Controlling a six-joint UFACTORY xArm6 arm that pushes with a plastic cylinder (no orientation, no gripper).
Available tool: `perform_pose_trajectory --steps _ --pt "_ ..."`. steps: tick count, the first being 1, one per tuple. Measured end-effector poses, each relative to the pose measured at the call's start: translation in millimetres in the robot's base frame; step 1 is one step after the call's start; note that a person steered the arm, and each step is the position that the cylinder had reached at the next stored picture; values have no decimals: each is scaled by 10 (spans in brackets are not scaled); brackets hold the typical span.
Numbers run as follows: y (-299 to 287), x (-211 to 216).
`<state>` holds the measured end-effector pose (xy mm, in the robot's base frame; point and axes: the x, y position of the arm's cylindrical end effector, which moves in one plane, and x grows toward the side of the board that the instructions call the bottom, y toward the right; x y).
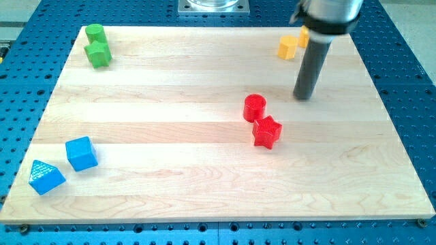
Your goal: Move the yellow hexagon to the bottom right
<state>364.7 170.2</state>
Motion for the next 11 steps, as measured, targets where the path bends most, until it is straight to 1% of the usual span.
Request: perform_pose_trajectory --steps 1,2,3,4,5,6,7,8,9,10,11 --pt "-663 -220" --pt "-834 -905" --pt "-552 -1096" --pt "64 -1003" --pt "187 -1267" --pt "372 -1028" --pt "184 -8" --pt "171 236" --pt "405 51" --pt "489 808" --pt "511 1653"
